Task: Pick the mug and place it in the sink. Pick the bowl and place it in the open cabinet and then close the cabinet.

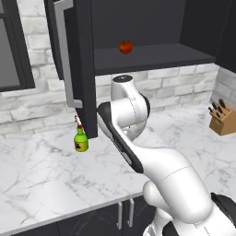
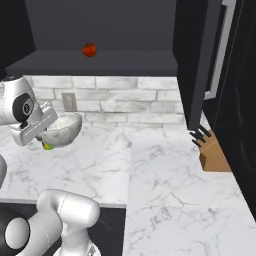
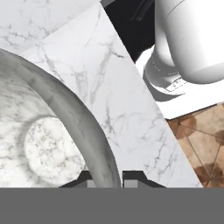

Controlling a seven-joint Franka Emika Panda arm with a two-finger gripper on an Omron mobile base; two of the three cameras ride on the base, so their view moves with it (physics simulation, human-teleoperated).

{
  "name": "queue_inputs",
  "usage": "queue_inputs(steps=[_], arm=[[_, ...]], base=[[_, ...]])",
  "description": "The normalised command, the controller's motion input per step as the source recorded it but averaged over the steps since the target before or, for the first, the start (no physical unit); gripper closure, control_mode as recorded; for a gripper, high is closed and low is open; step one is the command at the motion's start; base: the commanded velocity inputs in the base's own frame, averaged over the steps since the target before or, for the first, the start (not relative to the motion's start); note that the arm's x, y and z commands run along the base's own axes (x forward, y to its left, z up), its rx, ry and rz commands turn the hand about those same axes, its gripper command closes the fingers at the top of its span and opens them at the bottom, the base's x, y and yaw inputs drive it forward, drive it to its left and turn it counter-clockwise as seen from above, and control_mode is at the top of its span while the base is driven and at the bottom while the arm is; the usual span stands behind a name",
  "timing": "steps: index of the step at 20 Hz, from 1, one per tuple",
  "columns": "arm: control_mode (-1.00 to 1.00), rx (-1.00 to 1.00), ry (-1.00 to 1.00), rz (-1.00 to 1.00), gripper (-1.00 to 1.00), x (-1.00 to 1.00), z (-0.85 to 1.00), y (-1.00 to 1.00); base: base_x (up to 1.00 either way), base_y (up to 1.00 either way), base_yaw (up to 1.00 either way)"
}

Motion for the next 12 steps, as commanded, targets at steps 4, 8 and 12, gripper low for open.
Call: queue_inputs(steps=[4,8,12], arm=[[1.00,0.00,0.00,0.00,1.00,0.00,0.00,0.00],[1.00,0.00,0.00,0.00,1.00,0.00,0.00,0.00],[1.00,0.00,0.00,0.00,1.00,0.00,0.00,0.00]], base=[[0.46,-0.74,-0.61],[0.27,-0.35,-0.77],[0.37,-0.14,-0.74]])
